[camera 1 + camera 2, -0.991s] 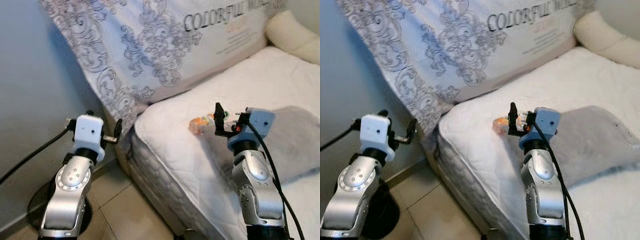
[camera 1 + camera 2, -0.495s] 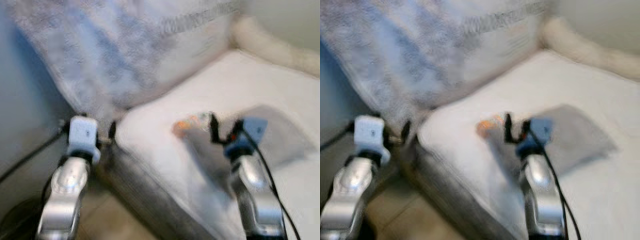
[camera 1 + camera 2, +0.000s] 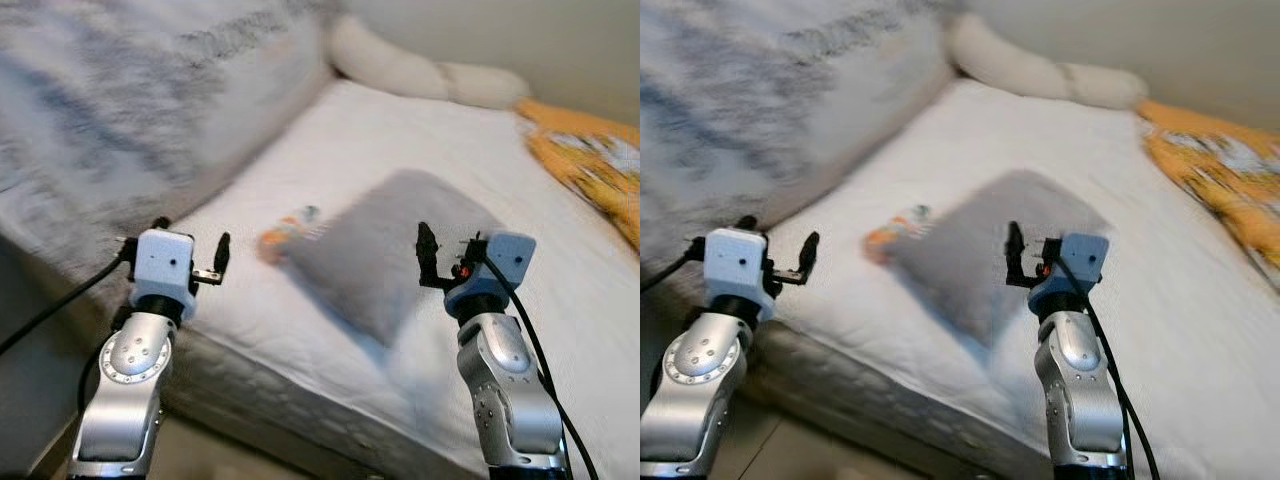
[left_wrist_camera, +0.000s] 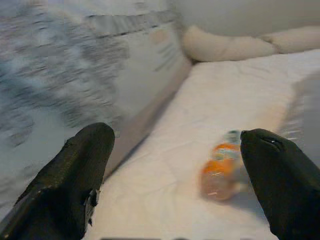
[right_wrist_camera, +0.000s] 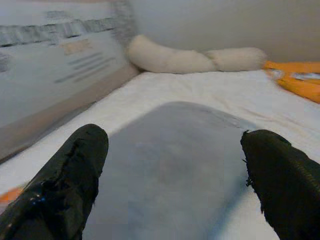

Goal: Clean up the room

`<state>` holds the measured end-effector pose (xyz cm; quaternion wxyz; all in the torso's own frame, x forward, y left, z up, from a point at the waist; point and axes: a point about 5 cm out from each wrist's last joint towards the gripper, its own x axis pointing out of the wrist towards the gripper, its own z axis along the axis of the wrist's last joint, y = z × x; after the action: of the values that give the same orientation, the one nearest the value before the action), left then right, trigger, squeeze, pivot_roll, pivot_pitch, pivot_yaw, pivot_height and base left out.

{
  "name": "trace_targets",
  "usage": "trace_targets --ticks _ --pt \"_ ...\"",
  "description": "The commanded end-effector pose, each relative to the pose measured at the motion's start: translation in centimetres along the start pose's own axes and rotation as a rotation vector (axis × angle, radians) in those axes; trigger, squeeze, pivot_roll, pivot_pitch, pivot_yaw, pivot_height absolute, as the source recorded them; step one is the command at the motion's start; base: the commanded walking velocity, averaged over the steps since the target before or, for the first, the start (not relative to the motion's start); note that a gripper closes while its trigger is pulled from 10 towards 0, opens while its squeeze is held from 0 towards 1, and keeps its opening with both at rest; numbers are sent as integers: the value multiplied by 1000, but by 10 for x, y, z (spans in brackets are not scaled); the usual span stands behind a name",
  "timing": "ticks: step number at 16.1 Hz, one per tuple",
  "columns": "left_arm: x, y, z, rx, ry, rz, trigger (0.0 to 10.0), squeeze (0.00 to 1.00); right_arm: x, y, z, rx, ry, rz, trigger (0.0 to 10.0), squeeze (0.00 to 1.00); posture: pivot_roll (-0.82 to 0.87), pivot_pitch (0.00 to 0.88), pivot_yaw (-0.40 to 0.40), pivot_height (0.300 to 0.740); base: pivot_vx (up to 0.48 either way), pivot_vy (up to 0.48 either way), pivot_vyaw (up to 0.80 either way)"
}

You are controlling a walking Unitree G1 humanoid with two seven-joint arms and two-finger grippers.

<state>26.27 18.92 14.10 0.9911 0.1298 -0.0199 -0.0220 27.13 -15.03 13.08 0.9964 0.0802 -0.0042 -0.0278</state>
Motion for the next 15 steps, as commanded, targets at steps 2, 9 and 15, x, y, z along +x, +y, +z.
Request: trace_targets --ticks 2,9,15 --pt "2 -7 3 -6 -11 -36 10000 0 -1 -8 2 6 0 -39 10000 0 66 2 -31 740 0 0 -800" --pt "6 -9 2 -4 3 -53 10000 0 -5 -2 -14 -1 74 -8 10000 0 65 14 -20 740 0 0 -629" --pt "7 -8 -1 11 14 -58 10000 0 -6 -1 -20 -10 110 -4 10000 0 64 16 -15 740 0 283 -94"
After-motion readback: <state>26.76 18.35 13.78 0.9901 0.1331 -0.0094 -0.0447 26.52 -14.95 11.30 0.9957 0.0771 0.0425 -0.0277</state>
